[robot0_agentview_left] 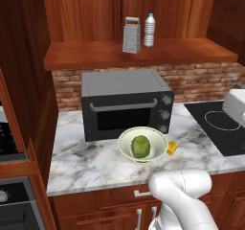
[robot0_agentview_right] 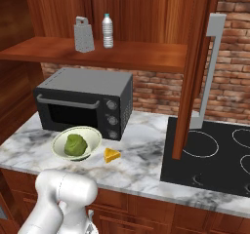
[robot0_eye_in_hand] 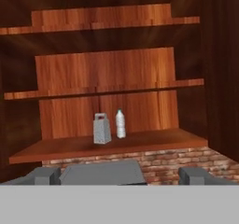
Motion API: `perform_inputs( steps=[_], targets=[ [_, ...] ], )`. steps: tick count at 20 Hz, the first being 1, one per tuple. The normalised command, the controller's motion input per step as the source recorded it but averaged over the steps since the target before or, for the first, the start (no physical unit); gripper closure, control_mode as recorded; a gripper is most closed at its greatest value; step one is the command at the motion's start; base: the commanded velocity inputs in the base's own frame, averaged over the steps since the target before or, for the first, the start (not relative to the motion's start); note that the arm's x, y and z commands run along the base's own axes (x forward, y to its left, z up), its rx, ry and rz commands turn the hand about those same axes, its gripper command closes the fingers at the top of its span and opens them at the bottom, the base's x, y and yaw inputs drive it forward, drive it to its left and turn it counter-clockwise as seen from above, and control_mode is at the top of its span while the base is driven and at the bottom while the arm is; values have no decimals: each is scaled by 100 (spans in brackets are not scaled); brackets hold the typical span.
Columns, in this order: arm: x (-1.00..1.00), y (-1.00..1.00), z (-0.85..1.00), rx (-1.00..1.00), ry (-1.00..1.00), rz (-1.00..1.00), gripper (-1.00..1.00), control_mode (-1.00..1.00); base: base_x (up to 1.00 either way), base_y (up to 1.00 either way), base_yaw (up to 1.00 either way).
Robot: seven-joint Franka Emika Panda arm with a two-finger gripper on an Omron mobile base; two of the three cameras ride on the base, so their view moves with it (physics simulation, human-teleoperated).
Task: Pick the cheese from the fridge and the cheese grater from the cabinet and place them next to the salad bowl.
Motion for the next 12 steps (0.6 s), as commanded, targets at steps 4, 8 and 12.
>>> perform_inputs(
  steps=[4, 8, 12],
  targets=[
    [49, 4, 0, 0, 0, 0, -100, -100, 0, 0, 0],
    [61, 0, 0, -2, 0, 0, -100, -100, 0, 0, 0],
    [50, 0, -6, -6, 0, 5, -100, -100, 0, 0, 0]
  ],
)
